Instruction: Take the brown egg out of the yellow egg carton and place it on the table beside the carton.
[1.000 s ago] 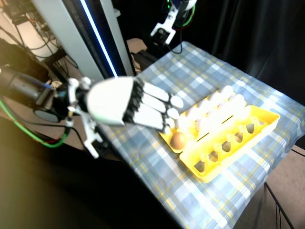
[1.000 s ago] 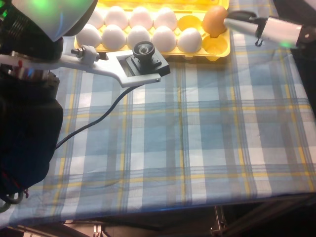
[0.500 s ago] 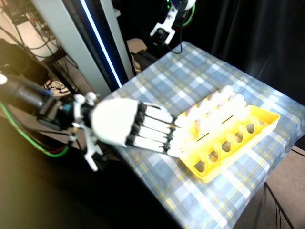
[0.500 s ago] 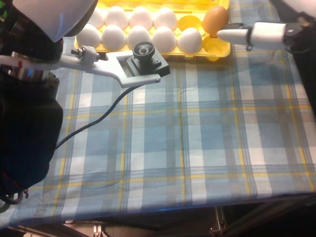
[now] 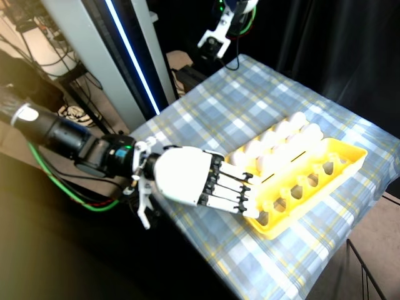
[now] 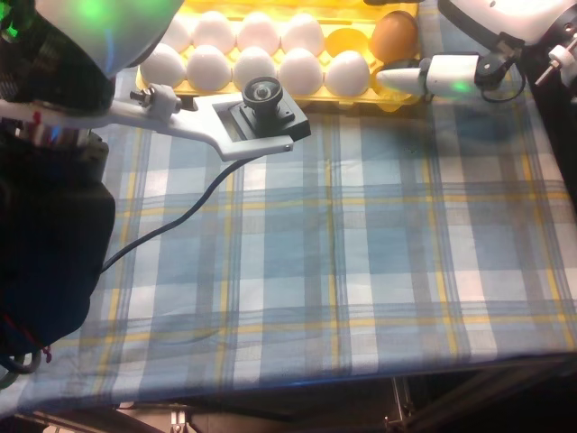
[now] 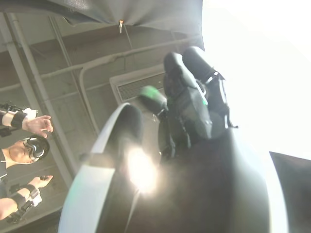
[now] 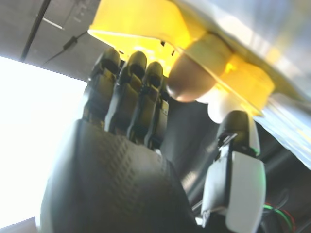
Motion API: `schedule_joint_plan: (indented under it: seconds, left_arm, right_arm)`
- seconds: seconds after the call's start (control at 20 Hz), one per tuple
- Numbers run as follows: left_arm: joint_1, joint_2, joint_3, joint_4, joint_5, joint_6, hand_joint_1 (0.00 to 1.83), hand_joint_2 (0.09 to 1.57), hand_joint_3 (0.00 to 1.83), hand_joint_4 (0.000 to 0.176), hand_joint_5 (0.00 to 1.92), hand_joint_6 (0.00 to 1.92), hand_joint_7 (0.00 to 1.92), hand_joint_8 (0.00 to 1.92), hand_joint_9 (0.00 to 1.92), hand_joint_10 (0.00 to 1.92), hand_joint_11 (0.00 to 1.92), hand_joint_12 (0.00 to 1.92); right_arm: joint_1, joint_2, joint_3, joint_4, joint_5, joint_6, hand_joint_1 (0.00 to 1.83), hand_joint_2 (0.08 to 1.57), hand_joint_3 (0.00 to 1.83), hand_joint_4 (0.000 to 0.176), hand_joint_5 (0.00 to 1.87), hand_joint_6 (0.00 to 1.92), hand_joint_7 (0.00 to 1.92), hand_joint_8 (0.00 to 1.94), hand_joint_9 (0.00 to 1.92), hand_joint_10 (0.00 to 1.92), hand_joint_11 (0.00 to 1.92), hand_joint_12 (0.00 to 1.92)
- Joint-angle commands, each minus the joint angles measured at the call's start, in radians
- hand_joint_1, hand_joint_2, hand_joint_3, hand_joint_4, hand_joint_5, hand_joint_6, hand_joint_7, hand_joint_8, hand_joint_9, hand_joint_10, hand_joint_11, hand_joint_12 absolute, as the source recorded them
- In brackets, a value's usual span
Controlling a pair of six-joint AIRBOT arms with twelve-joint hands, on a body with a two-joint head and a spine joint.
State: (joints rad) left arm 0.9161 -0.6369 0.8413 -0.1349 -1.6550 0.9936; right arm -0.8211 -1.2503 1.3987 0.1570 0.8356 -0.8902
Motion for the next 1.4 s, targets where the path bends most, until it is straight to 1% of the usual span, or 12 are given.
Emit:
schedule_joint_plan:
  seconds: [0.0, 0.1, 0.15, 0.25, 0.45, 0.55, 0.8, 0.85, 0.95, 1.05, 1.15, 1.35]
  left_arm:
    - [-0.018, -0.005, -0.006, 0.040, -0.081, -0.009, 0.70, 1.57, 0.13, 0.000, 0.39, 0.33, 0.44, 0.00, 0.66, 0.00, 0.18, 1.19]
    - [-0.018, -0.005, -0.006, 0.040, -0.081, -0.009, 0.65, 1.57, 0.14, 0.000, 0.47, 0.18, 0.44, 0.00, 0.64, 0.00, 0.20, 1.16]
    - [-0.018, -0.005, -0.006, 0.040, -0.081, -0.009, 0.61, 1.57, 0.15, 0.000, 0.49, 0.14, 0.45, 0.00, 0.65, 0.00, 0.21, 1.16]
    - [-0.017, -0.005, -0.006, 0.040, -0.081, -0.009, 0.63, 1.57, 0.17, 0.000, 0.48, 0.10, 0.41, 0.00, 0.59, 0.00, 0.14, 1.21]
    - [-0.017, -0.005, -0.006, 0.040, -0.081, -0.009, 0.57, 1.57, 0.11, 0.000, 0.49, 0.06, 0.38, 0.00, 0.55, 0.00, 0.15, 1.18]
    - [-0.017, -0.005, -0.006, 0.040, -0.081, -0.009, 0.76, 1.55, 0.01, 0.000, 0.32, 1.85, 0.44, 0.01, 0.63, 0.03, 0.19, 1.25]
    - [-0.017, -0.005, -0.006, 0.040, -0.081, -0.009, 0.61, 1.57, 0.13, 0.000, 0.35, 0.44, 0.40, 0.00, 0.55, 0.01, 0.14, 1.18]
    - [-0.017, -0.004, -0.006, 0.040, -0.081, -0.009, 0.74, 1.55, 0.04, 0.000, 0.32, 1.62, 0.46, 0.01, 0.61, 0.02, 0.17, 1.17]
    - [-0.017, -0.004, -0.006, 0.040, -0.081, -0.009, 0.67, 1.57, 0.09, 0.000, 0.29, 0.59, 0.36, 0.02, 0.68, 0.04, 0.15, 1.15]
    - [-0.017, -0.004, -0.006, 0.040, -0.081, -0.009, 0.79, 1.55, 0.00, 0.000, 0.31, 1.87, 0.40, 0.01, 0.63, 0.01, 0.18, 1.20]
    - [-0.017, -0.004, -0.006, 0.040, -0.081, -0.009, 0.66, 1.57, 0.12, 0.000, 0.26, 0.64, 0.37, 0.00, 0.57, 0.02, 0.17, 1.20]
    - [-0.017, -0.004, -0.006, 0.040, -0.081, -0.009, 0.72, 1.57, 0.12, 0.000, 0.39, 0.17, 0.34, 0.00, 0.59, 0.02, 0.08, 1.22]
  right_arm:
    - [0.014, 0.000, 0.004, 0.002, 0.112, 0.004, 0.89, 1.07, 0.00, 0.000, 0.83, 0.00, 0.92, 0.00, 0.85, 0.01, 0.50, 0.27]
    - [0.014, 0.000, 0.004, 0.002, 0.112, 0.004, 0.92, 1.08, 0.00, 0.000, 0.88, 0.00, 0.98, 0.00, 0.95, 0.01, 0.60, 0.53]
    - [0.015, 0.000, 0.004, 0.002, 0.112, 0.004, 1.01, 1.13, 0.00, 0.109, 0.98, 0.74, 1.02, 0.00, 1.01, 0.00, 0.62, 0.74]
    - [0.018, 0.000, 0.003, 0.000, 0.112, 0.004, 1.06, 1.13, 0.00, 0.012, 0.94, 1.03, 1.05, 0.00, 1.06, 0.01, 0.66, 0.85]
    - [0.023, 0.003, 0.004, -0.001, 0.112, 0.002, 1.22, 1.11, 0.00, 0.000, 0.92, 1.00, 1.07, 0.90, 1.11, 0.00, 0.70, 0.86]
    - [0.028, 0.007, 0.002, -0.003, 0.113, 0.002, 1.22, 1.11, 0.00, 0.000, 0.91, 1.02, 1.07, 0.91, 1.11, 0.00, 0.71, 0.82]
    - [0.033, 0.068, -0.063, -0.020, 0.182, 0.002, 1.22, 1.10, 0.00, 0.000, 0.95, 0.96, 1.10, 0.72, 1.11, 0.01, 0.81, 0.72]
    - [0.033, 0.084, -0.080, -0.025, 0.201, 0.002, 1.23, 1.10, 0.00, 0.000, 0.92, 1.00, 1.09, 0.84, 1.11, 0.00, 0.82, 0.70]
    - [0.033, 0.116, -0.115, -0.041, 0.236, 0.002, 1.15, 1.12, 0.00, 0.000, 0.94, 1.02, 0.99, 0.34, 1.08, 0.00, 0.80, 0.66]
    - [0.033, 0.152, -0.158, -0.060, 0.278, 0.002, 1.15, 1.12, 0.00, 0.000, 0.95, 1.00, 1.05, 0.04, 1.09, 0.00, 0.81, 0.63]
    - [0.033, 0.188, -0.206, -0.083, 0.323, 0.002, 1.15, 1.12, 0.00, 0.000, 0.97, 0.99, 1.08, 0.01, 1.08, 0.00, 0.81, 0.58]
    - [0.011, 0.249, -0.309, -0.140, 0.434, 0.002, 1.09, 1.12, 0.00, 0.000, 0.96, 1.00, 1.07, 0.00, 1.03, 0.00, 0.56, 0.48]
